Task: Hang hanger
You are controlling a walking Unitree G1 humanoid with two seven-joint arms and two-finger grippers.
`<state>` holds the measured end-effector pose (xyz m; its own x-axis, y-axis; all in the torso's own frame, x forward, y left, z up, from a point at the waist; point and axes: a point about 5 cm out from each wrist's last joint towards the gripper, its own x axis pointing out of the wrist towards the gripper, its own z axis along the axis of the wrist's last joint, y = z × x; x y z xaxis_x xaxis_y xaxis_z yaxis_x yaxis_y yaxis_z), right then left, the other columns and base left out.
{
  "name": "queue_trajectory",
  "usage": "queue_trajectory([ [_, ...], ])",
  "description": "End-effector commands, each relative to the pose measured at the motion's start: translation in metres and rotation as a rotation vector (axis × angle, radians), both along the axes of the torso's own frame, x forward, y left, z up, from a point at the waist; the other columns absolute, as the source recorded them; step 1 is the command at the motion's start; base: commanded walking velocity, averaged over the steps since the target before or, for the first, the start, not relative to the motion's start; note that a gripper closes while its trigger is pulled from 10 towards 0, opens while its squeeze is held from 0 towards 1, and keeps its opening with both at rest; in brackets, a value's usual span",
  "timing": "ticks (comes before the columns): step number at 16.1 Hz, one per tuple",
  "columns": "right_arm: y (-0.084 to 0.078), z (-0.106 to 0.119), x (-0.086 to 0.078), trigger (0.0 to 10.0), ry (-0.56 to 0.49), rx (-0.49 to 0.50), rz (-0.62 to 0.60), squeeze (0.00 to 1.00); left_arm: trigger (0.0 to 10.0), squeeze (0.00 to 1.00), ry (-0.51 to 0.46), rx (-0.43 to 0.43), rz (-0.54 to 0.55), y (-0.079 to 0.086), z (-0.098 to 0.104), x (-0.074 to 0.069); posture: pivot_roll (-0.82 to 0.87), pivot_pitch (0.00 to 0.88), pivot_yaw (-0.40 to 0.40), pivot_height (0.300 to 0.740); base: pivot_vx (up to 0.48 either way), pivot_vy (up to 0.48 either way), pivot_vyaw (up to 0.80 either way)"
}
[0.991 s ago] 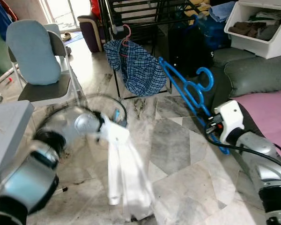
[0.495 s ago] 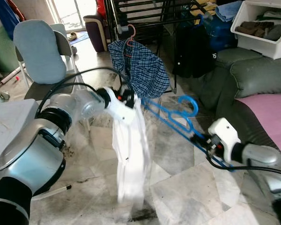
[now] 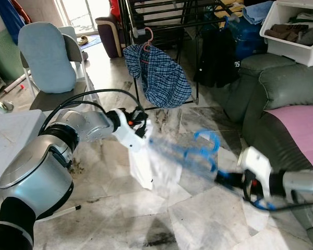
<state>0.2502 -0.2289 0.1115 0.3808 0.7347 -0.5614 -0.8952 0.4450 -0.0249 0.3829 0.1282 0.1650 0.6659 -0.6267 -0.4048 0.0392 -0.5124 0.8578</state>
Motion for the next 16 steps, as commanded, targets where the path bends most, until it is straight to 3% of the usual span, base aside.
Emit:
queue_trajectory([
  [1,0.005,0.003,-0.004,10.0,0.013,-0.005,0.063,0.0,10.0,0.0,-0.036,-0.004,0.024,0.006,0.006,0.003,-0.18,0.0,0.112,0.74,0.0,0.0,0.0],
  [4,-0.004,0.006,-0.01,10.0,0.044,-0.036,0.068,0.0,10.0,0.0,-0.092,-0.018,0.069,0.011,0.012,0.009,-0.18,0.0,0.116,0.74,0.0,0.0,0.0],
  [8,0.001,0.004,-0.011,10.0,0.035,-0.03,0.066,0.0,10.0,0.0,-0.14,-0.069,0.045,0.005,0.018,0.01,-0.19,0.0,0.122,0.74,0.0,0.0,0.0],
  [12,-0.013,0.002,0.013,10.0,-0.111,-0.116,-0.117,0.0,10.0,0.0,-0.109,-0.123,0.003,0.002,0.017,0.005,-0.19,0.0,0.13,0.74,0.0,0.0,0.0],
  [16,-0.016,-0.013,0.018,10.0,-0.12,-0.114,-0.213,0.0,10.0,0.0,-0.092,-0.273,-0.064,-0.011,0.025,0.001,-0.18,0.0,0.13,0.74,0.0,0.0,0.0],
])
